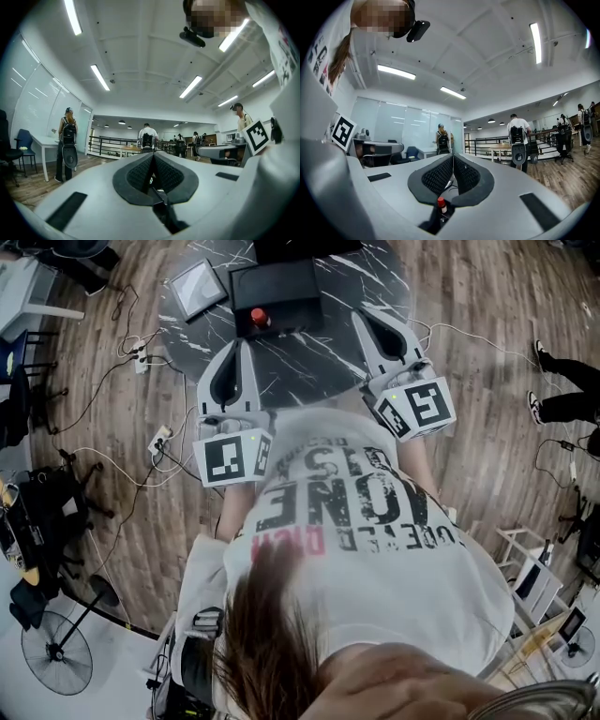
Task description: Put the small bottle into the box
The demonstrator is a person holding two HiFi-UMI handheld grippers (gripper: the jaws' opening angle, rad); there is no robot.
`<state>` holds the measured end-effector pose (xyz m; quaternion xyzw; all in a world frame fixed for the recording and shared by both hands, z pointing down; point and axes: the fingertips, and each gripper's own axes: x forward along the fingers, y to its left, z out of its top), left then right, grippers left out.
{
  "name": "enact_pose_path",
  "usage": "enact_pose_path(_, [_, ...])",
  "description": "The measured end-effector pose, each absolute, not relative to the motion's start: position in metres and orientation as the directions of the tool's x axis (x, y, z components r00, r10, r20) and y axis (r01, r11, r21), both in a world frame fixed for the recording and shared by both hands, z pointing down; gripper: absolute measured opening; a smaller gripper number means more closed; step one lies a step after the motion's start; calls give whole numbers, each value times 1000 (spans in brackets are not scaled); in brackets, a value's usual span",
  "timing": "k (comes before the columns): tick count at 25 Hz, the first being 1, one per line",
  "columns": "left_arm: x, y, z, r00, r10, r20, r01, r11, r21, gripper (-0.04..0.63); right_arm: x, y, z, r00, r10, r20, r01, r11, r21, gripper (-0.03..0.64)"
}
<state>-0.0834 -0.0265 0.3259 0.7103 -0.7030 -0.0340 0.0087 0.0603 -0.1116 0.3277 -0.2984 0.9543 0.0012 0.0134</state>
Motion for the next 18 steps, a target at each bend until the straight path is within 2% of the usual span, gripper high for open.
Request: enact_pose_path(18, [-109,-23,322,-51,-997,-61,-998,49,27,5,49,-104,334,-839,-544,-12,-544,839,-18,2])
